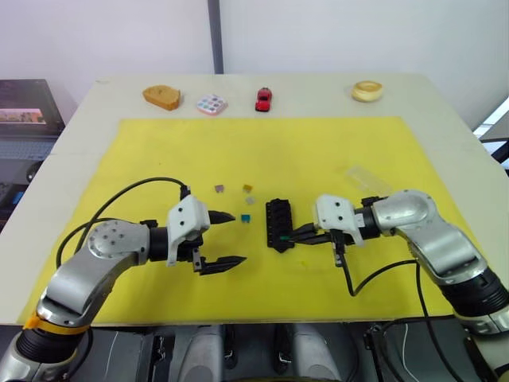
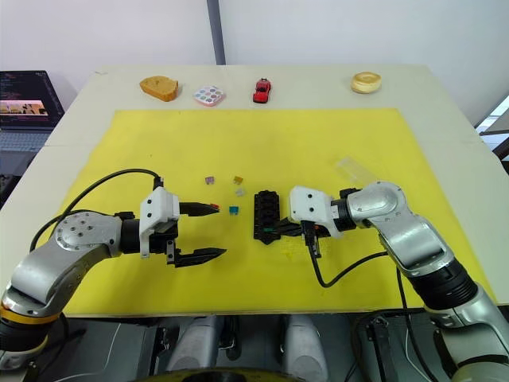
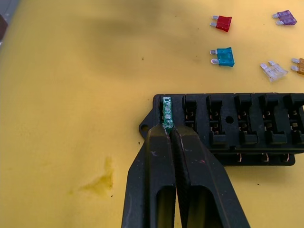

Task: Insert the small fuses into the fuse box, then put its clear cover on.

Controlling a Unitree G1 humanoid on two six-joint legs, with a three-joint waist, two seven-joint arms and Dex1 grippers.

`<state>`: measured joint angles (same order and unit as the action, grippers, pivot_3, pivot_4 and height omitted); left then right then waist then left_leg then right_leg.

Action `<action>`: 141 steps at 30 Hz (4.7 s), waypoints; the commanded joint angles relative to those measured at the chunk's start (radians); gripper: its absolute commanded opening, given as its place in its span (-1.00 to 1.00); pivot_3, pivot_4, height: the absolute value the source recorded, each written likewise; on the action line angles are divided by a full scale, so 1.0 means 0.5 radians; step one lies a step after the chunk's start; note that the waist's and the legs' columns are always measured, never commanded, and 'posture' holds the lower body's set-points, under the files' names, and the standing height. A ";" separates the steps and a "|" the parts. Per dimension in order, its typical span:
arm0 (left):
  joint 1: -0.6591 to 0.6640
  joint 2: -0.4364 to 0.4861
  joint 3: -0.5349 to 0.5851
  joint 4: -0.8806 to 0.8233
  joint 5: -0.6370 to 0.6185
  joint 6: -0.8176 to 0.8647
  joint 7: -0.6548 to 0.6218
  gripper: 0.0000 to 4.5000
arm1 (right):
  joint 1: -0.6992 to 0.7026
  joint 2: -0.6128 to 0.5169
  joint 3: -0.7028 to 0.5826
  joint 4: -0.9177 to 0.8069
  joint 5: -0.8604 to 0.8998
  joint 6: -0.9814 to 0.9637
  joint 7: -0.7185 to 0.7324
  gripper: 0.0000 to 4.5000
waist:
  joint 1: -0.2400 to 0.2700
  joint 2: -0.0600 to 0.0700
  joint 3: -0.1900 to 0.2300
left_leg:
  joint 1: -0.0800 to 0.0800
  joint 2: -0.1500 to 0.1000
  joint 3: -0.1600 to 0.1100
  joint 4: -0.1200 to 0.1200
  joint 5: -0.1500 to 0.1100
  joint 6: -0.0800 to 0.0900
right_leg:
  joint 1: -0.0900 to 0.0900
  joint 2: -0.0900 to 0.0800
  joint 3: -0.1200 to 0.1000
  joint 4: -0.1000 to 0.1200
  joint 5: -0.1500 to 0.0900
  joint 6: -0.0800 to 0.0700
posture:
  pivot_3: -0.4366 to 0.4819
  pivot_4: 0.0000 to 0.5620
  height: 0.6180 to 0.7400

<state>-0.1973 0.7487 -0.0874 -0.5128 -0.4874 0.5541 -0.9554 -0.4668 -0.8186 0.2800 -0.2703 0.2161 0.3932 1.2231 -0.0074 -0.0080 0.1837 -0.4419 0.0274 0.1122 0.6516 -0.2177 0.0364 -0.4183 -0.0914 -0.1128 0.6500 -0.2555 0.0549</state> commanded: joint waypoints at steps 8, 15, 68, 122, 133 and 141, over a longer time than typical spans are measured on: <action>0.042 -0.006 0.006 0.049 0.053 -0.139 -0.035 1.00 | -0.002 0.066 0.013 0.054 0.006 0.029 0.002 -0.69 | -0.003 0.000 0.000 | 0.000 0.001 0.000 0.000 0.000 0.000 | 0.000 0.001 0.000 0.000 0.000 0.000 | -0.05 -0.47 1.00; 0.056 -0.004 0.009 0.075 0.061 -0.178 -0.052 1.00 | 0.001 0.059 -0.063 0.035 0.046 0.025 -0.006 -0.14 | 0.001 0.000 0.000 | 0.000 0.001 -0.001 0.001 0.000 0.000 | 0.000 0.001 0.000 0.000 0.000 0.000 | -0.05 -0.47 1.00; -0.098 0.153 0.172 -0.007 -0.219 0.151 -0.081 1.00 | -0.088 0.162 0.005 0.123 0.092 0.097 -0.064 -0.99 | 0.002 0.000 0.000 | -0.001 0.001 -0.001 0.001 0.001 -0.002 | 0.000 0.002 -0.001 0.001 0.000 0.000 | -0.05 -0.47 1.00; -0.090 0.504 0.930 1.481 0.011 -0.283 -0.222 1.00 | 0.035 -0.646 -1.277 1.787 0.235 -0.119 -0.328 0.99 | -0.018 0.004 0.001 | -0.004 0.001 0.008 -0.007 0.000 -0.002 | -0.013 -0.007 0.000 0.002 0.000 -0.001 | -0.05 -0.47 1.00; -0.157 0.478 0.805 1.343 -0.015 -0.154 -0.314 1.00 | -0.083 -0.522 -1.129 1.407 0.325 0.048 -0.236 0.99 | -0.011 0.005 0.001 | -0.003 0.003 0.015 -0.005 0.001 -0.003 | -0.013 -0.005 0.002 0.003 0.001 0.000 | -0.05 -0.47 1.00; -0.234 0.134 0.491 0.742 -0.263 0.352 -0.176 1.00 | -0.231 -0.187 -0.744 0.249 0.678 0.619 -0.251 0.99 | -0.008 0.003 0.001 | -0.003 0.004 0.014 -0.004 0.003 -0.005 | -0.012 -0.004 0.003 0.006 0.001 0.000 | -0.05 -0.47 1.00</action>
<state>-0.3145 0.8063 0.1584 -0.0793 -0.5800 0.6900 -1.0572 -0.5867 -0.9104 -0.1098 -0.0523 0.5296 0.6783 1.0993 -0.0114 -0.0065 0.1844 -0.4440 0.0294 0.1191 0.6497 -0.2163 0.0340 -0.4244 -0.0933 -0.1115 0.6530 -0.2552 0.0550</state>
